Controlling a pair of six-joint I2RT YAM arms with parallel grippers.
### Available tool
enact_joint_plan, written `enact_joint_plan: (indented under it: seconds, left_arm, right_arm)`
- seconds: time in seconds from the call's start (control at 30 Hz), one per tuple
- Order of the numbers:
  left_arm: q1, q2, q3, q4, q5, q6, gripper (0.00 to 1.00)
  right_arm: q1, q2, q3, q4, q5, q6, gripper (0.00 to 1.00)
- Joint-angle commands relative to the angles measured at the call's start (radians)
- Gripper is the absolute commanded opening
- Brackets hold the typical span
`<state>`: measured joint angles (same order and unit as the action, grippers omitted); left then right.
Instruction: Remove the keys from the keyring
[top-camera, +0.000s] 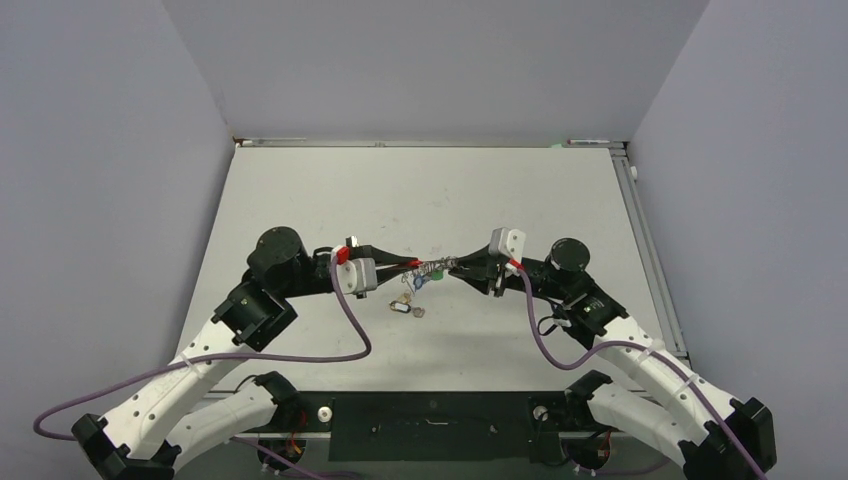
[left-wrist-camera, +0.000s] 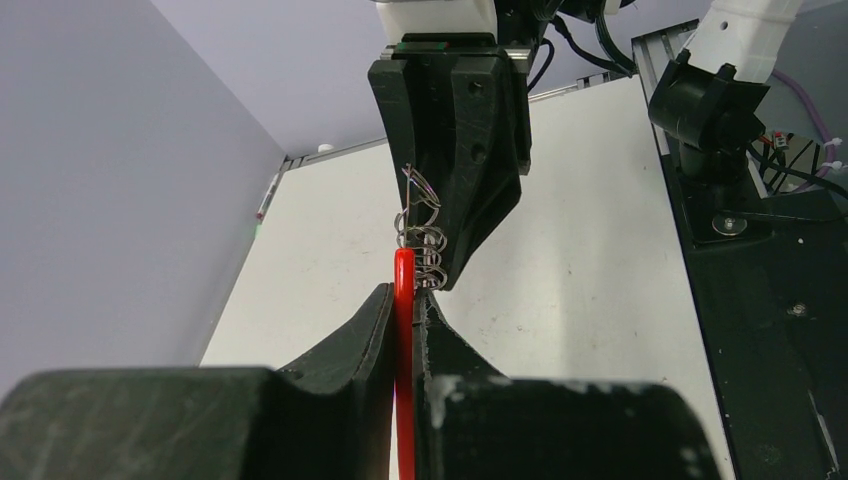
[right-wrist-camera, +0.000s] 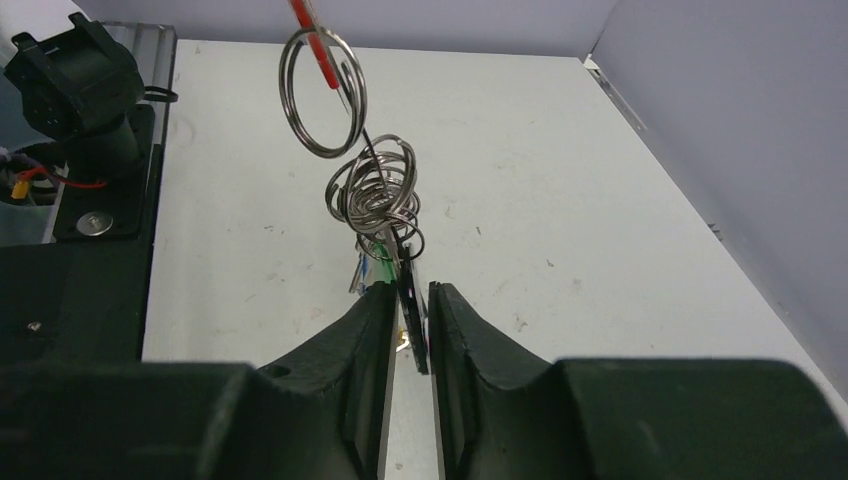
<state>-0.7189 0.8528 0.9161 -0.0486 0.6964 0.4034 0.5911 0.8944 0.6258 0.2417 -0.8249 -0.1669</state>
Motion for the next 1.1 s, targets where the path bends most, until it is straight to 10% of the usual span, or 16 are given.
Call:
enact_joint_plan:
  seconds: [0.0,0.5,0.73,1.07]
  left_arm:
    - [0.0,-0.034,-0.013,0.06,-0.004,0.001,0.0]
    - [0.036,-0.04,-0.042,0.053,0.012,-0.008,0.0]
    - [0.035,-0.037,-0.03,-0.007,0.089,0.042,0.0]
    - [0.024,-0.015,-0.011,-0.058,0.117,0.089,0.0]
  right_arm:
    - [0.007,-0.046,0.038,-0.01,0.013,-0.052,0.18]
    - [0.008,-0.084,0.073,-0.118,0.021,-0.125,0.07]
    - [0.009,-0.054,0.068,-0.095,-0.033,-0.116,0.55]
    - [0.09,-0.049,0.065,-0.056,-0.053,-0.094,0.59]
